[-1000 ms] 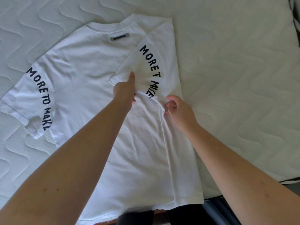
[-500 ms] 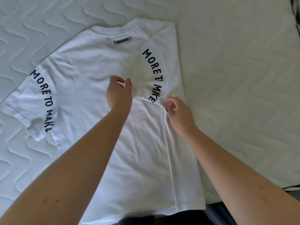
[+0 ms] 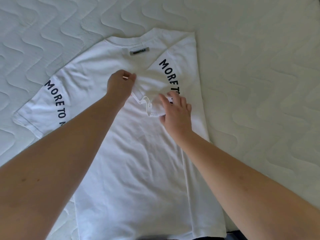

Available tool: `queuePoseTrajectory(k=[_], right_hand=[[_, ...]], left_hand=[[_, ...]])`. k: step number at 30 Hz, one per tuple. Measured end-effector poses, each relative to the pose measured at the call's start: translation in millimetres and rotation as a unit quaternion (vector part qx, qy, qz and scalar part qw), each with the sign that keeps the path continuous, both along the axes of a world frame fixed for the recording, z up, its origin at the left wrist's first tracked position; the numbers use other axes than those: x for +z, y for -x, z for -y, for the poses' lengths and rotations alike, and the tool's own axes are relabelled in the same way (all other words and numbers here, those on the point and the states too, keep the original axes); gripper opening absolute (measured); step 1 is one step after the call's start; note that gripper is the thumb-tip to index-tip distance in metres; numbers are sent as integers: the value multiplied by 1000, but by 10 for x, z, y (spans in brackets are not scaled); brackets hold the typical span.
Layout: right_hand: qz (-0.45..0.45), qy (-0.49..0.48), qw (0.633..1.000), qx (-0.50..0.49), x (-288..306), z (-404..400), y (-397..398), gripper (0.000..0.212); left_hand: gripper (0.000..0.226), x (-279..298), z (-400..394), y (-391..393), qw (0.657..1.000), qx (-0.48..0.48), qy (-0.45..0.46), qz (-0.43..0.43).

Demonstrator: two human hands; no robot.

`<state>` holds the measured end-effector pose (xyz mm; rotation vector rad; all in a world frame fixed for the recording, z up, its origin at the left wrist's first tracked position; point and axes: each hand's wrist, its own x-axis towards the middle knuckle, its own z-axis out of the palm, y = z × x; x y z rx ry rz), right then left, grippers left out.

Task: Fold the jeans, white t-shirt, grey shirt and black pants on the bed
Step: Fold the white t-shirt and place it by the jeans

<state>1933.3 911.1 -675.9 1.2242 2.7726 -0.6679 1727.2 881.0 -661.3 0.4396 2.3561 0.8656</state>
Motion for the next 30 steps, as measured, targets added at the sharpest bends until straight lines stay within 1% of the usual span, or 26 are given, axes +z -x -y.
queuePoseTrajectory(k=[1, 3, 5, 6, 8, 9, 10, 11, 12, 13, 14, 16, 18, 19, 20, 22, 23, 25, 27, 28, 29, 30], right_hand=[[-7, 1, 999, -33, -24, -41, 38, 54], [-45, 5, 995, -87, -49, -93, 79, 35], [-95, 18, 990, -101, -37, -108, 68, 28], [-111, 33, 990, -75, -24, -98, 42, 27], [-115, 82, 990, 21, 11, -49, -43, 32], [-110, 105, 986, 62, 29, -17, -107, 35], [-113, 116, 984, 77, 52, 18, -189, 37], [-127, 111, 984, 62, 75, 57, -281, 38], [-142, 96, 985, 25, 99, 104, -387, 40], [-147, 75, 986, -22, 119, 147, -500, 41], [-139, 56, 987, -65, 128, 183, -619, 40], [-90, 38, 989, -111, 125, 258, -840, 37], [-27, 62, 992, -111, 109, 346, -991, 35], [-12, 76, 992, -101, 101, 384, -1044, 35], [-15, 82, 992, -93, 99, 409, -1087, 33], [-46, 69, 991, -107, 108, 409, -1151, 26], [-55, 56, 988, -131, 112, 386, -1182, 25], [-45, 54, 977, -203, 124, 317, -1268, 32], [-24, 125, 957, -261, 129, 262, -1362, 43], [-13, 173, 947, -268, 128, 235, -1403, 45], [0, 214, 940, -265, 128, 211, -1438, 42], [17, 239, 936, -256, 116, 189, -1474, 33]], left_hand=[[16, 27, -21, 45, 999, 23, -19, 17], [16, 53, -59, 143, 998, 49, -34, 19], [15, 52, -96, 188, 996, 78, -38, 5], [17, 48, -108, 170, 994, 96, -43, 8], [32, 44, -104, 70, 991, 120, -45, 32], [38, 42, -72, -6, 992, 117, -36, 25], [41, 37, -21, -98, 994, 102, -28, -8], [41, 40, 39, -220, 995, 80, -30, -53], [39, 51, 103, -365, 993, 59, -42, -92], [36, 54, 163, -530, 991, 44, -56, -109], [35, 47, 213, -711, 992, 38, -62, -101], [38, 21, 306, -1076, 997, 53, -40, -28], [43, -21, 402, -1367, 992, 106, -13, 72], [44, -44, 452, -1474, 985, 136, -10, 109], [45, -65, 502, -1559, 979, 160, -11, 128], [43, -93, 594, -1699, 972, 193, -9, 134], [42, -102, 632, -1775, 972, 192, -3, 137], [40, -107, 684, -1959, 977, 148, 22, 154], [42, -109, 699, -2138, 977, 108, 37, 179], [44, -109, 697, -2205, 977, 95, 41, 187], [44, -106, 684, -2258, 977, 80, 46, 191], [42, -107, 670, -2297, 978, 62, 49, 195]])
